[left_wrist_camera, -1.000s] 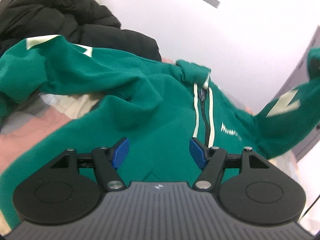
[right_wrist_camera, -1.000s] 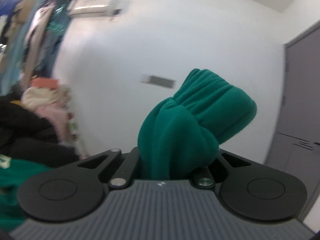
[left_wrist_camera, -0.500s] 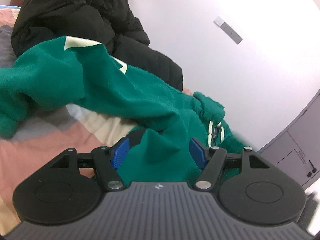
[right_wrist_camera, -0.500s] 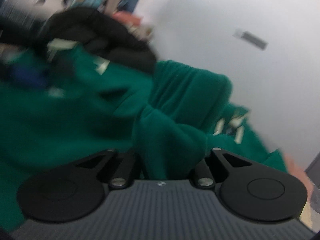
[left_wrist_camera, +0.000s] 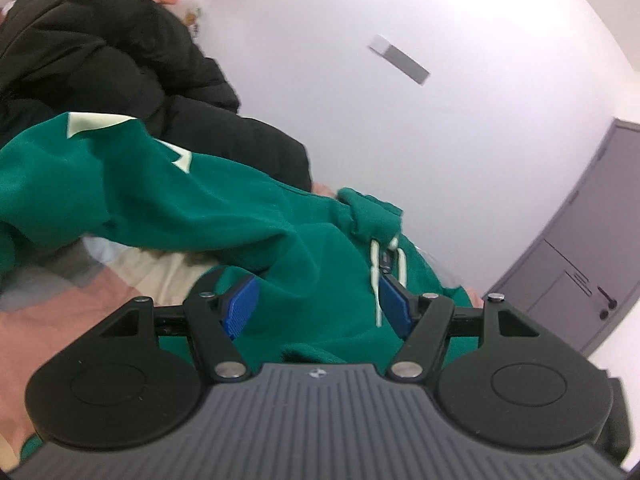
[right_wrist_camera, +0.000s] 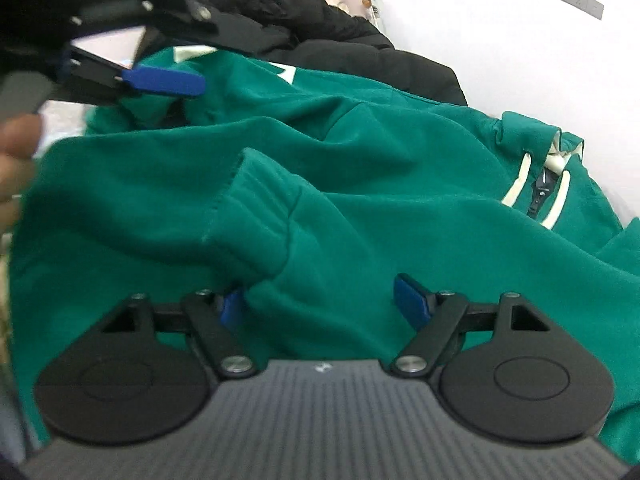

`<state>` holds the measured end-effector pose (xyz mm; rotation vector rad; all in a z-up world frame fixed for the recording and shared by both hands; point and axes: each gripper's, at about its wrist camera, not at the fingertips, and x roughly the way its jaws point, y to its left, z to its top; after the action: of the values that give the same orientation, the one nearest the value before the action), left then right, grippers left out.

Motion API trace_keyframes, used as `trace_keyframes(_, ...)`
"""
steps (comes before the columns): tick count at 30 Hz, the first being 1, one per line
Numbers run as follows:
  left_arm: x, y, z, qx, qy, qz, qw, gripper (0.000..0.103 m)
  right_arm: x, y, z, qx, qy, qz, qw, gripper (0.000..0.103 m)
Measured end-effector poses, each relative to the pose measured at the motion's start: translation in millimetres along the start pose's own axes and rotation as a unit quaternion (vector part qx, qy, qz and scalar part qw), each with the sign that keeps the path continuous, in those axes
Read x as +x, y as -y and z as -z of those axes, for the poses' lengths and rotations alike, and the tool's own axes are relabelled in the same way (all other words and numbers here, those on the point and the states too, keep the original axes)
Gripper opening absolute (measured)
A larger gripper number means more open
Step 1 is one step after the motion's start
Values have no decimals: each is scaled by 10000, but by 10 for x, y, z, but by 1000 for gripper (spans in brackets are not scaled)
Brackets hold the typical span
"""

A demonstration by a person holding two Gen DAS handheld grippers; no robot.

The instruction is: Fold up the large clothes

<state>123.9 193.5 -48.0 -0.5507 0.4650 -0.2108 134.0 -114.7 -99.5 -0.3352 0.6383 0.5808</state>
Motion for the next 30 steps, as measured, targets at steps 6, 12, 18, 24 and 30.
trace_keyframes(6, -29, 219, 121, 228, -232, 337, 9989, 70, -412, 128, 123, 607, 157, -9, 9980, 77)
trace_keyframes(12, 4, 480, 282, 578, -380, 300, 9972, 70, -671, 494, 293, 1327, 302, 409, 9898, 77)
trace_keyframes(18, 213, 632, 503, 1016, -725, 65, 9922, 64, -499, 968, 441, 2320, 381, 839, 9683, 75)
trace_keyframes(24, 475, 612, 674, 1332, -1189, -319, 9834, 54, -297, 1101, 430, 2508, 528, 992, 9615, 58)
trace_keyframes(30, 636, 542, 803, 1483, -1492, -671, 9753, 54, -128, 1149, 478, 2605, 344, 1037, 9593, 56)
